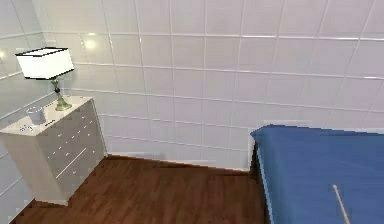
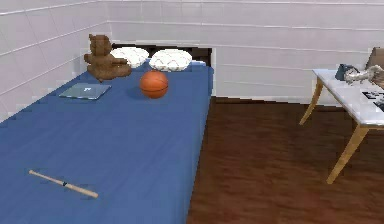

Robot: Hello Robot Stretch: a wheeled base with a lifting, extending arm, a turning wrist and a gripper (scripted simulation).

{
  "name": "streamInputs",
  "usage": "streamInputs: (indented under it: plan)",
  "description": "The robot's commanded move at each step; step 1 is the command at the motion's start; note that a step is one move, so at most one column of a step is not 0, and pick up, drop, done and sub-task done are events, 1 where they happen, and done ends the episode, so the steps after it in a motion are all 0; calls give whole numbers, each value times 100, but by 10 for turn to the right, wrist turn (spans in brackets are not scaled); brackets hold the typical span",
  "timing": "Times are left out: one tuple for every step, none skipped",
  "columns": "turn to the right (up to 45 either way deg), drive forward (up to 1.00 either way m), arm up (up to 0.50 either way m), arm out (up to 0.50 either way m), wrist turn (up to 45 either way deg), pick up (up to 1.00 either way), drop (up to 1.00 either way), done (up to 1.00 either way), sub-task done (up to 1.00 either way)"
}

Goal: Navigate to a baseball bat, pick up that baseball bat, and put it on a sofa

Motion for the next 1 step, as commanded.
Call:
streamInputs:
  plan:
    - [30, 0, 0, 0, 0, 0, 0, 0, 0]
